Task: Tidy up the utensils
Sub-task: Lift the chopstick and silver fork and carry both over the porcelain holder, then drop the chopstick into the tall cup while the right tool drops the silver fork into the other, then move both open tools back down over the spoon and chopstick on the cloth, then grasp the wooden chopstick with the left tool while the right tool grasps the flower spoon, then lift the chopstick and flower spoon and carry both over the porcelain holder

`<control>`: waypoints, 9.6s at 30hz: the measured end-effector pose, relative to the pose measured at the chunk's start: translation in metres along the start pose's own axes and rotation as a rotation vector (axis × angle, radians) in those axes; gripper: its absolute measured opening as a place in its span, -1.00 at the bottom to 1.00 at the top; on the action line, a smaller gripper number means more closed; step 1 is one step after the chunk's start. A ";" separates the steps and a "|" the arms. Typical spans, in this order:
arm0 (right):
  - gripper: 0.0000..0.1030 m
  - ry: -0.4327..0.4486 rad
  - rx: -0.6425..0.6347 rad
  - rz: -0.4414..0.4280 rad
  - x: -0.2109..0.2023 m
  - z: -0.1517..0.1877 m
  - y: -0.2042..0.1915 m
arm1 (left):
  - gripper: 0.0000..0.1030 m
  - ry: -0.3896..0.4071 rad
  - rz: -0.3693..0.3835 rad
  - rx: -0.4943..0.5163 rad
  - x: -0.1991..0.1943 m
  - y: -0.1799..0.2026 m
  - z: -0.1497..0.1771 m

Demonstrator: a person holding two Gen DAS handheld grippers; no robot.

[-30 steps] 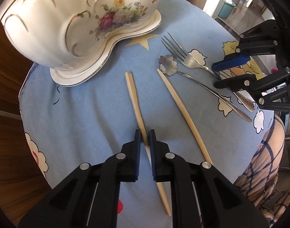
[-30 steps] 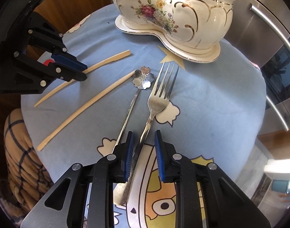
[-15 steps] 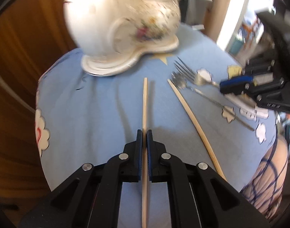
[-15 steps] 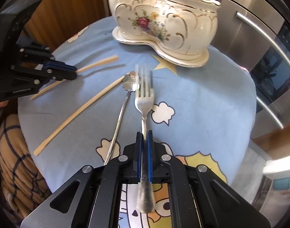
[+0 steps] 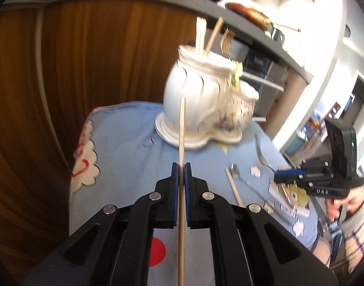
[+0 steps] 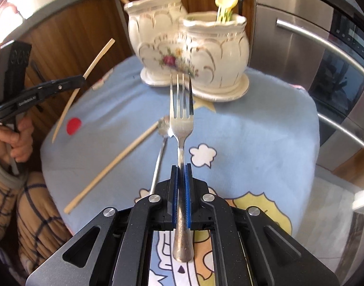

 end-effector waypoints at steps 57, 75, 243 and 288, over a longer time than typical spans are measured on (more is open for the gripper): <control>-0.88 0.806 0.125 -0.081 -0.054 -0.132 0.025 | -0.91 0.787 0.101 -0.239 0.014 0.004 -0.145; -0.88 0.754 0.073 0.066 -0.028 -0.126 0.027 | -0.91 0.671 0.106 -0.151 0.041 0.019 -0.120; -0.66 -0.473 -0.134 0.057 0.078 -0.043 -0.037 | -0.76 -0.561 -0.060 0.551 0.078 0.091 0.032; -0.93 0.327 0.051 -0.082 -0.058 -0.009 -0.017 | -0.90 0.247 -0.009 0.029 -0.032 0.041 -0.018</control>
Point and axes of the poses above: each gripper's, at about its wrist camera, not at the fingertips, and x roughly the way its jaws point, y to its right, z to its underside, the point moved 2 cm from there along x, roughly the way its jaws point, and after that the axes turned 7 degrees about -z, right-handed, at the moved point
